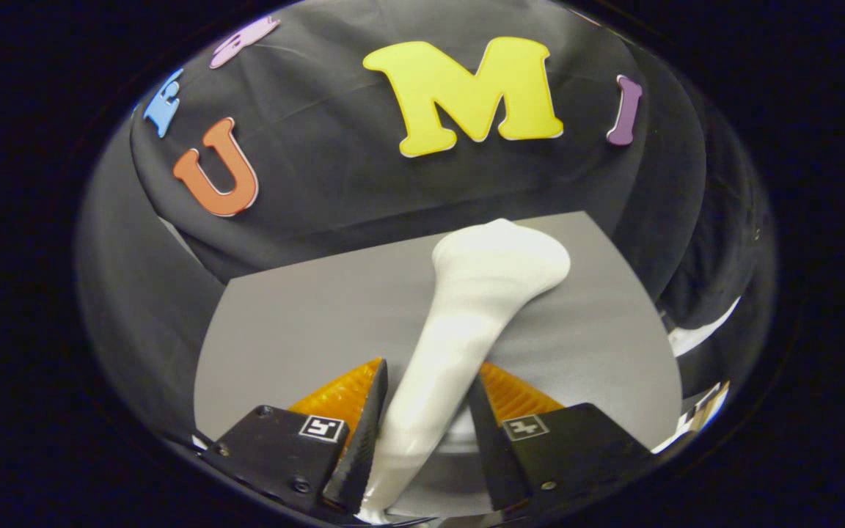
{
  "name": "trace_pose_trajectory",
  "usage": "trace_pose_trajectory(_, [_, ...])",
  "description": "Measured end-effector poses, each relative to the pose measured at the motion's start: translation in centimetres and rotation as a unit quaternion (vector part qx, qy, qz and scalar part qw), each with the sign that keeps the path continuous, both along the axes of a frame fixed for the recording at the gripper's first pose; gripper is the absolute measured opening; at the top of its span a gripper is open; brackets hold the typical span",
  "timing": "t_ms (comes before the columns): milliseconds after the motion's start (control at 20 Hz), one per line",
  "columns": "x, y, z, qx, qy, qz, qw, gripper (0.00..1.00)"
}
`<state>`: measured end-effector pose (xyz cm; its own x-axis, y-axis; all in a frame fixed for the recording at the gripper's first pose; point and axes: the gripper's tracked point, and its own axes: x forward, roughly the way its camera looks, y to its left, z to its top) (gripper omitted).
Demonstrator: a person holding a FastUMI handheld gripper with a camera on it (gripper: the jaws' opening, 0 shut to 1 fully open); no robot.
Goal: Iron the clothes twice with a garment steamer, once on the left side and once on the right side.
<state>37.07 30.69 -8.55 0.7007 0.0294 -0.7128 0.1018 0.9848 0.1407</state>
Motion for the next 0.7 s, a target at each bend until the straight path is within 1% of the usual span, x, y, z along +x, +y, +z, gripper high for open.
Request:
trace_pose_trajectory(250, [0.1,0.5,0.0,0.024,-0.002,0.013,1.000,0.59])
trace_pose_trajectory(350, [0.0,0.8,0.1,0.044,0.004,0.015,0.999,0.55])
trace_pose_trajectory(400, [-0.2,1.1,0.3,0.057,0.003,0.016,0.998,0.51])
trace_pose_trajectory(550, [-1.2,2.0,1.2,0.086,-0.012,0.036,0.996,0.42])
trace_pose_trajectory(600, [-1.5,2.1,1.6,0.087,-0.018,0.043,0.995,0.39])
trace_pose_trajectory(700, [-2.1,2.0,2.3,0.082,-0.032,0.051,0.995,0.38])
